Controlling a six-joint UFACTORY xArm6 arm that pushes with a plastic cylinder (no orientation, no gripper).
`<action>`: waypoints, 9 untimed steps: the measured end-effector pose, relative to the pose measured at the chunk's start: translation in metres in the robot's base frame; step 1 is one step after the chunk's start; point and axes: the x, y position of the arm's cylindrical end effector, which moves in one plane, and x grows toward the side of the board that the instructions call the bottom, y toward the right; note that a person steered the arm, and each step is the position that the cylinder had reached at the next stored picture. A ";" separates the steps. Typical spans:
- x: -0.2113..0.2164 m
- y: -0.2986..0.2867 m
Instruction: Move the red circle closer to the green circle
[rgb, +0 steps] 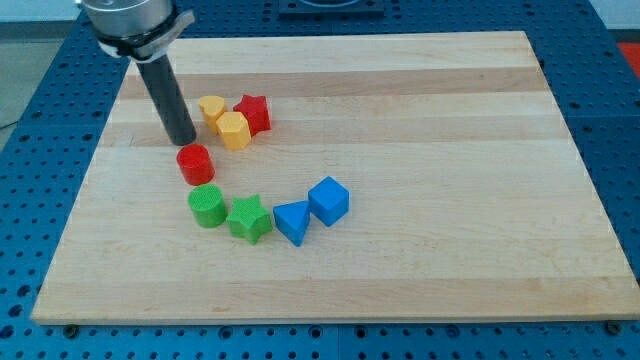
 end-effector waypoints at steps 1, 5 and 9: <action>0.006 0.033; 0.035 0.012; 0.056 0.024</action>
